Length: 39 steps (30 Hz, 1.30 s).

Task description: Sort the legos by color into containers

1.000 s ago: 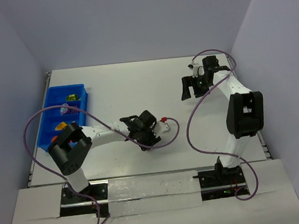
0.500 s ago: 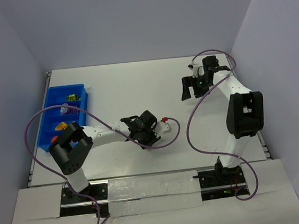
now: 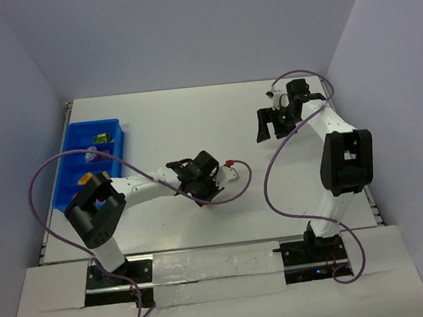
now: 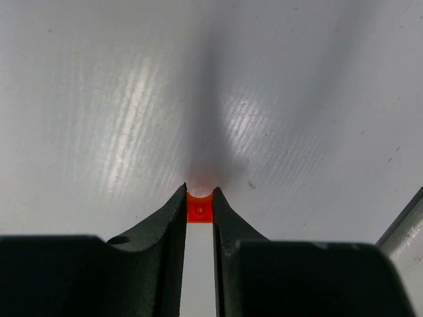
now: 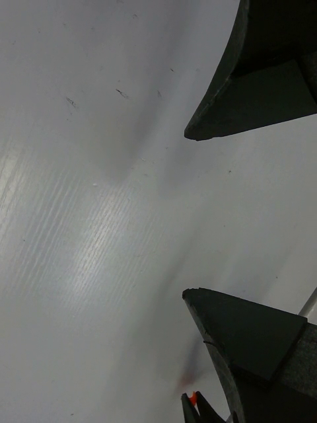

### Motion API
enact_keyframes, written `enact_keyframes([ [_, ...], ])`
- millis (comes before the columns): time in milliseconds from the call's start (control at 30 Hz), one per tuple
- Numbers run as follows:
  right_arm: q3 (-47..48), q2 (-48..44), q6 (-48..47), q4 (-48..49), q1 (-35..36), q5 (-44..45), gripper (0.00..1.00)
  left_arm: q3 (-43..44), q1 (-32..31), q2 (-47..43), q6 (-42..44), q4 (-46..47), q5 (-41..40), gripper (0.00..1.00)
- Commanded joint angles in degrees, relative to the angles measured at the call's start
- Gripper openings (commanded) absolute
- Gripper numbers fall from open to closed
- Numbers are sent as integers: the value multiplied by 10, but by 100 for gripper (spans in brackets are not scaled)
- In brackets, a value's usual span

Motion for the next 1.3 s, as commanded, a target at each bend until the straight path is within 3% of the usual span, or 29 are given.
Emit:
enact_keyframes([
  [0,26,2,-7,-6,2,-4,100,28,12,-40,-2,-23,3,6],
  [200,26,2,-8,-7,2,-6,100,39,41,-61,-10,-43,6,3],
  [367,26,-3,-7,-7,2,-6,100,56,135,-100,-15,-89,14,2],
  [633,27,-9,-6,-6,17,8,100,71,417,-210,12,-193,58,2],
  [933,30,-5,-8,-9,30,11,100,44,657,-227,89,-232,103,3],
  [1267,28,-7,-8,-10,31,15,100,-10,731,-196,137,-195,89,3],
])
